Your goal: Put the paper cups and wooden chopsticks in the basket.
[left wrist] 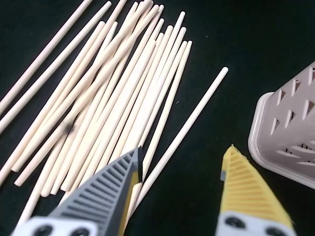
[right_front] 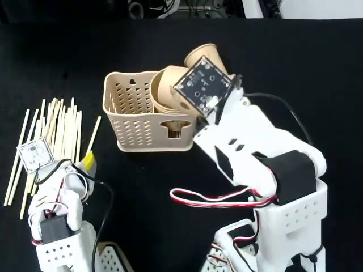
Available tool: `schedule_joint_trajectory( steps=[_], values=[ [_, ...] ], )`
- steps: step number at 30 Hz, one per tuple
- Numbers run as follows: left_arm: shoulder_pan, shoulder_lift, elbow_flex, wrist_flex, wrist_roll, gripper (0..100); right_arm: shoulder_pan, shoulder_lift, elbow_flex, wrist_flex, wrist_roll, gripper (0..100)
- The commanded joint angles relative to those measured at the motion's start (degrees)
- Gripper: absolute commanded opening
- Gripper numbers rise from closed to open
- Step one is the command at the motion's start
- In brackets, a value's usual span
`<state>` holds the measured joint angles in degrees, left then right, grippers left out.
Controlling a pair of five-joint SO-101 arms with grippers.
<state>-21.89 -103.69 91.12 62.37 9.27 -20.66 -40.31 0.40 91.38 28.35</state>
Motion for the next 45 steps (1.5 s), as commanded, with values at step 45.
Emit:
schedule_joint_trajectory(
  steps=[45],
  values=[
    [0.75, -0.35, -0.22, -1.23, -0.35, 27, 3.43, 10.77, -23.08, -4.13, -9.05, 26.5]
  ],
)
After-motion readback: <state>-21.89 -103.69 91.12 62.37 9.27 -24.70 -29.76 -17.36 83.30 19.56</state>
